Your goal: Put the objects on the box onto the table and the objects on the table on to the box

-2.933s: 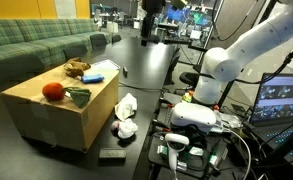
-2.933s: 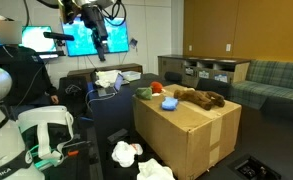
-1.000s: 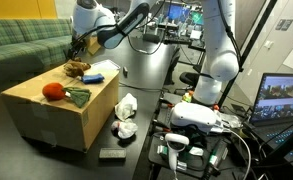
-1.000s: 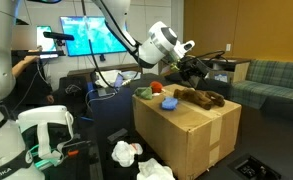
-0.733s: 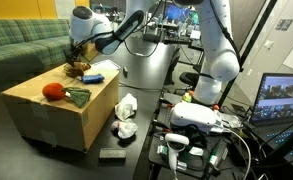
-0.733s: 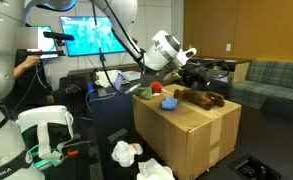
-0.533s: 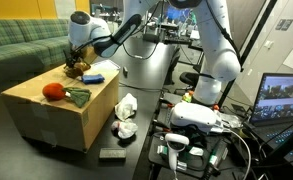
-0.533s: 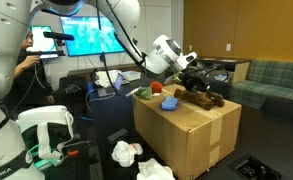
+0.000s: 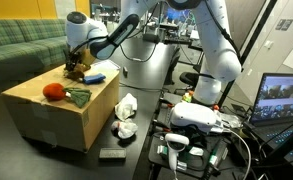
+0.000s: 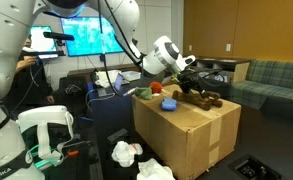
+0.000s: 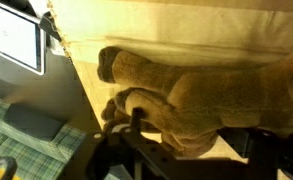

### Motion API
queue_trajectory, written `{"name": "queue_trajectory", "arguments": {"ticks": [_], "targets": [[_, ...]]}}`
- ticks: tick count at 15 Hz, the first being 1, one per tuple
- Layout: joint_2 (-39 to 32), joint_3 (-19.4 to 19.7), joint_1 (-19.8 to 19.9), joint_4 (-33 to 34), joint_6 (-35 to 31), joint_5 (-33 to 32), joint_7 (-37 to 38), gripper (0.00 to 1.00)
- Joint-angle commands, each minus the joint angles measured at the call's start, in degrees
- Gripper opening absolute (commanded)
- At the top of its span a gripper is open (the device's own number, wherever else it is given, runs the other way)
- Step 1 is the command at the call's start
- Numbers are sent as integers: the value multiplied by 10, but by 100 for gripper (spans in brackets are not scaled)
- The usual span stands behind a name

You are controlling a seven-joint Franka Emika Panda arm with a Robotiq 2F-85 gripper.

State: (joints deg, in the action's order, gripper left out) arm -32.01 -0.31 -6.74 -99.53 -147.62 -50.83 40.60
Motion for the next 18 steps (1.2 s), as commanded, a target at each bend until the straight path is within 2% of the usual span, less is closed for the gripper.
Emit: {"name": "queue_trajectory", "arguments": {"ticks": [1,5,8,13,18], "targets": [[5,-4,-2,-19,3,71,-81,49],[7,10,-13,-25,-2,125,-124,22],[25,26,-24,-38,-8,139,-131,1],[84,51,-48,-86,-8,122,-106,2],[185,77,-75,-170,-15,62,-13,2]]}}
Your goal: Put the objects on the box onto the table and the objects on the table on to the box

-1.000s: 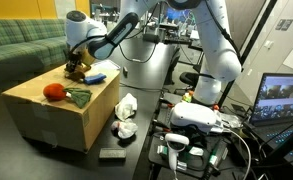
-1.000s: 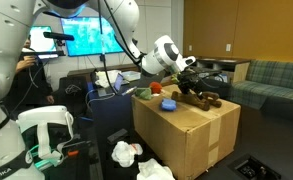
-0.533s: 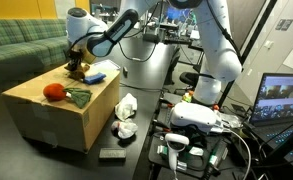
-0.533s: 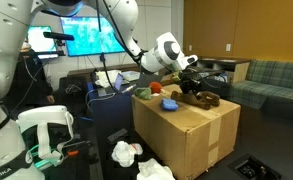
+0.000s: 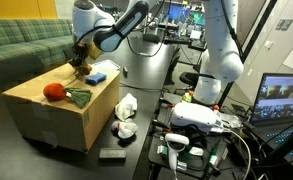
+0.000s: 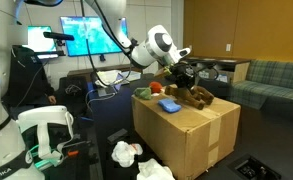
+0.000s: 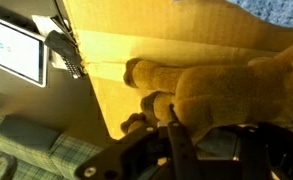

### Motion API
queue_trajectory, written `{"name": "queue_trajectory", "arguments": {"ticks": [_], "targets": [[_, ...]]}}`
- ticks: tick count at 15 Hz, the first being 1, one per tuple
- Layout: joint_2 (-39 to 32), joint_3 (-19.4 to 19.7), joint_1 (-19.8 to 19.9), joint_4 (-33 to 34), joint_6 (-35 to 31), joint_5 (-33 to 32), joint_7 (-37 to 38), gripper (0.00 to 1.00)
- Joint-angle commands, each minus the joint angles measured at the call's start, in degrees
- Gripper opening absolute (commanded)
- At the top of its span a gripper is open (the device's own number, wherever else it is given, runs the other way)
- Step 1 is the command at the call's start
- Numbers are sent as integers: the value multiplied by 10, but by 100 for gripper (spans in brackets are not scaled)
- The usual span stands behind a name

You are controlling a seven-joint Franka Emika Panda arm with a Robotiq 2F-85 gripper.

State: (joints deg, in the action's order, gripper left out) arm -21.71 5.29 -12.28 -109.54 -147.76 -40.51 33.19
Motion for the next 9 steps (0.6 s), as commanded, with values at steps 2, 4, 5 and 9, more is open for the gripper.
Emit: {"name": "queue_trajectory", "arguments": {"ticks": [2,4,5,9], "targets": [[124,16,-18,-97,-7,-84,114,2],[168,4,-7,-128,10,-129,169,2],[189,-3,-1,-145,18,-150,195,2],[269,-32,31,-215,63,-199,281,2]]}}
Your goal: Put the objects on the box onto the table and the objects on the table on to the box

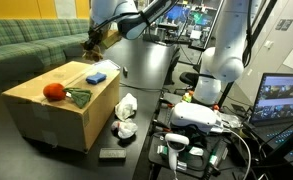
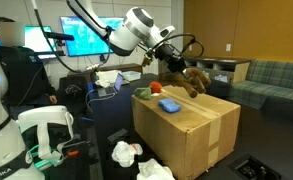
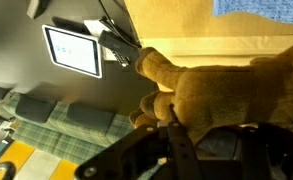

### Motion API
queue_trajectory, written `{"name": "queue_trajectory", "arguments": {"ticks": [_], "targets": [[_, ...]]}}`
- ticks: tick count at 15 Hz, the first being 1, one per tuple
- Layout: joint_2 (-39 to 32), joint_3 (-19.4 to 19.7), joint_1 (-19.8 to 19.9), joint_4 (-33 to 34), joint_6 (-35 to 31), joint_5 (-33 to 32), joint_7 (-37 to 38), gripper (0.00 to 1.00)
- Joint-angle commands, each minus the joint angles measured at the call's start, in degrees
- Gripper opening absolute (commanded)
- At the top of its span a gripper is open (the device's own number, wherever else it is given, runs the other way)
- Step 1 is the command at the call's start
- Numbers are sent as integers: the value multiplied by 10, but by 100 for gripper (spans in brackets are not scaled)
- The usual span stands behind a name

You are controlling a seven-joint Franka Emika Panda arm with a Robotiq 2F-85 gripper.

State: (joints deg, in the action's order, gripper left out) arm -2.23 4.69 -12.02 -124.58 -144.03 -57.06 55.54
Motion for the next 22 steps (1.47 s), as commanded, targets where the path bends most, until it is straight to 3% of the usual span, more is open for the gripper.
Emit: {"name": "queue_trajectory", "arguments": {"ticks": [1,11,17,22], "targets": [[89,-33,37,-81,35,-35,70,2],[191,-58,96,-249,74,4,106,2],[168,-42,128,-293,40,-6,105,2],[100,-22,161,-276,-13,-23,97,2]]}}
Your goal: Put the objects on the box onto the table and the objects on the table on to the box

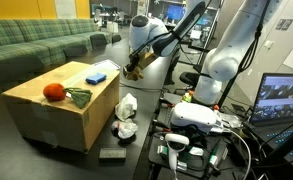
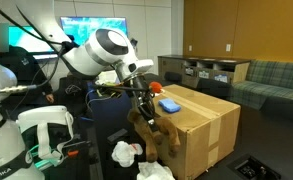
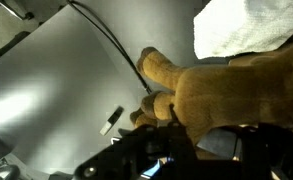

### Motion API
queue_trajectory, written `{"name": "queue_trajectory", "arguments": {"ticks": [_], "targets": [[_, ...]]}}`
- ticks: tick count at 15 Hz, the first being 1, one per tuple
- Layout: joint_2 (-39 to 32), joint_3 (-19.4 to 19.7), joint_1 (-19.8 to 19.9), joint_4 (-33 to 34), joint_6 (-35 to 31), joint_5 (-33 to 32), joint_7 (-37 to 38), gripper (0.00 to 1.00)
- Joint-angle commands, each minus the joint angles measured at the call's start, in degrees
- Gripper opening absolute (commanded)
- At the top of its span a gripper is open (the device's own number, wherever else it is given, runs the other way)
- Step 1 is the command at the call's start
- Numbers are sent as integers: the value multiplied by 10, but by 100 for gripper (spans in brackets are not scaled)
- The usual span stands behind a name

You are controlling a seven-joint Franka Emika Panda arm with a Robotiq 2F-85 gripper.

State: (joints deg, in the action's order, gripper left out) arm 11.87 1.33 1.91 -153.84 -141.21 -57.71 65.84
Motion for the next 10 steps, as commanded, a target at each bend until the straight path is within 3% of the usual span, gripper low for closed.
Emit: {"name": "queue_trajectory", "arguments": {"ticks": [1,10], "targets": [[-61,17,28,24,-56,-23,-3,2],[-278,64,81,156,-181,-12,-33,2]]}}
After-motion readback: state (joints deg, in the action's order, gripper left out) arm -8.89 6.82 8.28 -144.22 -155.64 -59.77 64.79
